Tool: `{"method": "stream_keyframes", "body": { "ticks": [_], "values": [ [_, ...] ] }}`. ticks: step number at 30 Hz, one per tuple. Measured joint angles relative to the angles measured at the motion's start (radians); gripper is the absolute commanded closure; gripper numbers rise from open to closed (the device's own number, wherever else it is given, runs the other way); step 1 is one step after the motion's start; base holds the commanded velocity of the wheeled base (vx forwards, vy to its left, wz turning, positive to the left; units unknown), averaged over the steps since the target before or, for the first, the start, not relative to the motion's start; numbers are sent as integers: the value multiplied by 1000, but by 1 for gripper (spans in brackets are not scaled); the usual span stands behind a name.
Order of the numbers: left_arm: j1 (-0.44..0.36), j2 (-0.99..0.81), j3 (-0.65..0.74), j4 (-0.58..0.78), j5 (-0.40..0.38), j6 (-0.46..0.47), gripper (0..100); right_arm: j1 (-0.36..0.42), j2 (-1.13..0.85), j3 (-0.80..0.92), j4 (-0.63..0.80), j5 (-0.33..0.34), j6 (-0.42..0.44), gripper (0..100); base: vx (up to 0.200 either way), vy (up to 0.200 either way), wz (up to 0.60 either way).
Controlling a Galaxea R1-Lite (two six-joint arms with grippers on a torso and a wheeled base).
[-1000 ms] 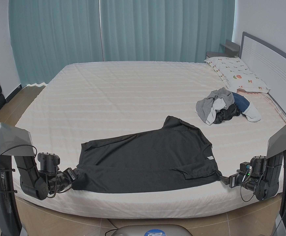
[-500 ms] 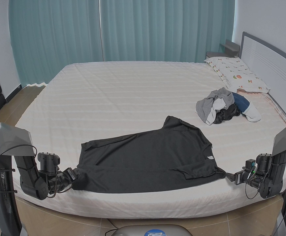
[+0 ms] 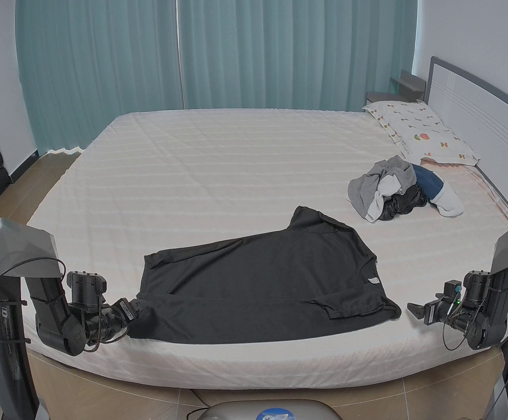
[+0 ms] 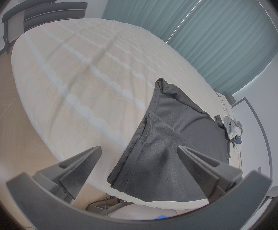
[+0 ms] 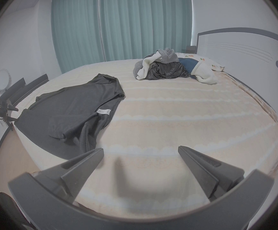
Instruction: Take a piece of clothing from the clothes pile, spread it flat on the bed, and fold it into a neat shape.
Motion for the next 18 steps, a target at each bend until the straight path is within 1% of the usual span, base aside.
{"method": "stream_keyframes", "body": {
  "ticks": [3, 5, 7, 10, 12, 16, 17, 18],
  "values": [
    [0, 0, 0, 0, 0, 0, 0, 0, -1, 2, 0, 65, 8, 0, 0, 0, 0],
    [0, 0, -1, 0, 0, 0, 0, 15, -3, 9, 0, 101, 26, 0, 0, 0, 0],
    [0, 0, -1, 0, 0, 0, 0, 31, -3, 15, 0, 113, 63, 0, 0, 0, 0],
    [0, 0, -1, 0, 0, 0, 0, 59, -4, 19, 0, 120, 152, 0, 0, 0, 0],
    [0, 0, -1, 0, 0, 0, 0, 79, -1, 21, 0, 123, 197, 0, 0, 0, 0],
    [0, 0, -1, 0, 0, 0, 0, 101, 16, 21, 0, 127, 201, 0, 0, 0, 0],
    [0, 0, -1, 0, 0, 0, 0, 103, 21, 21, 0, 127, 199, 100, 0, 0, 0],
    [0, 0, -1, 0, 0, 0, 0, 105, 29, 20, 0, 129, 193, 100, 0, 0, 0]
  ]
}}
